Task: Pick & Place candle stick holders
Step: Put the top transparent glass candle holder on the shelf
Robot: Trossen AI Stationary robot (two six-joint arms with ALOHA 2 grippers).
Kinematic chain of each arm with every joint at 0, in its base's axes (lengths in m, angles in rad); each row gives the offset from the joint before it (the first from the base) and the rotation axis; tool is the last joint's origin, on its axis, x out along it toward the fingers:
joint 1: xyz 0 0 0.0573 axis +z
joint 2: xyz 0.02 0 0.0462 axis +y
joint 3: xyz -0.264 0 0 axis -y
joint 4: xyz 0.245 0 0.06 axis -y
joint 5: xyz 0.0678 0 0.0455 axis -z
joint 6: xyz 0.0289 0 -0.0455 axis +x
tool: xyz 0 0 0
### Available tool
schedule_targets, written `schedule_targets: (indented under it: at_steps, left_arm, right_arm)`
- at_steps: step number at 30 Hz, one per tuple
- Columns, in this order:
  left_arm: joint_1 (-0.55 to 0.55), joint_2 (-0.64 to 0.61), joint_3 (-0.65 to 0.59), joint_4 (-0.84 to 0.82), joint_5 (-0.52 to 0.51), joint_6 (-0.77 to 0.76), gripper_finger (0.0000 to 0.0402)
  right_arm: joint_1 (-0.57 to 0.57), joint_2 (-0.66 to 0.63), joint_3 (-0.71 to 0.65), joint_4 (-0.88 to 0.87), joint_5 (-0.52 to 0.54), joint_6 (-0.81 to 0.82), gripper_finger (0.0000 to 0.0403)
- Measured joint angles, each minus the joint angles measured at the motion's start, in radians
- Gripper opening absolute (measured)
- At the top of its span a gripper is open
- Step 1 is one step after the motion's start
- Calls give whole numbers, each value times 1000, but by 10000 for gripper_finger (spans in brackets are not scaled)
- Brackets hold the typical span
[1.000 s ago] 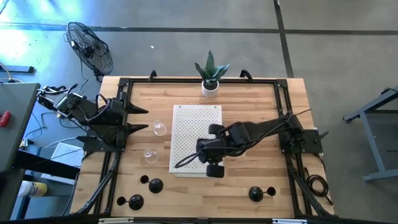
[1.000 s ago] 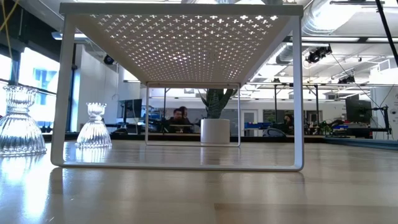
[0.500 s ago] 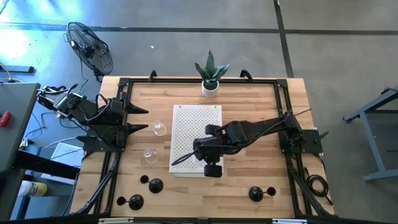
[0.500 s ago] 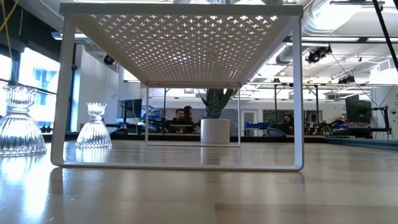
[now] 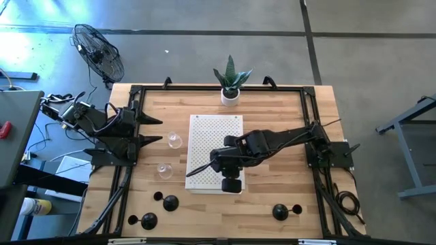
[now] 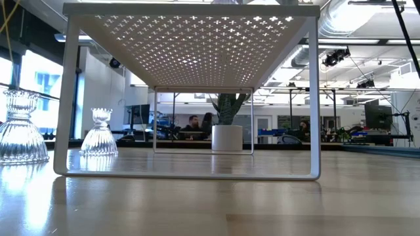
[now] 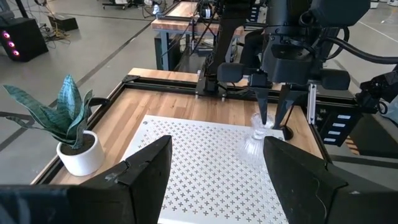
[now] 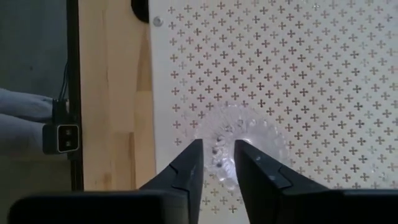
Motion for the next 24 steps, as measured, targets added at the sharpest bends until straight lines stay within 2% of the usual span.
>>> schedule_targets:
  at_steps: [10,24]
  left_arm:
    - [0,0,0,0,0,0,250]
    - [0,0,0,0,0,0,250]
  right_arm:
    - [0,0,0,43,3,-18,136]
    - [0,0,0,89,-13,-53,143]
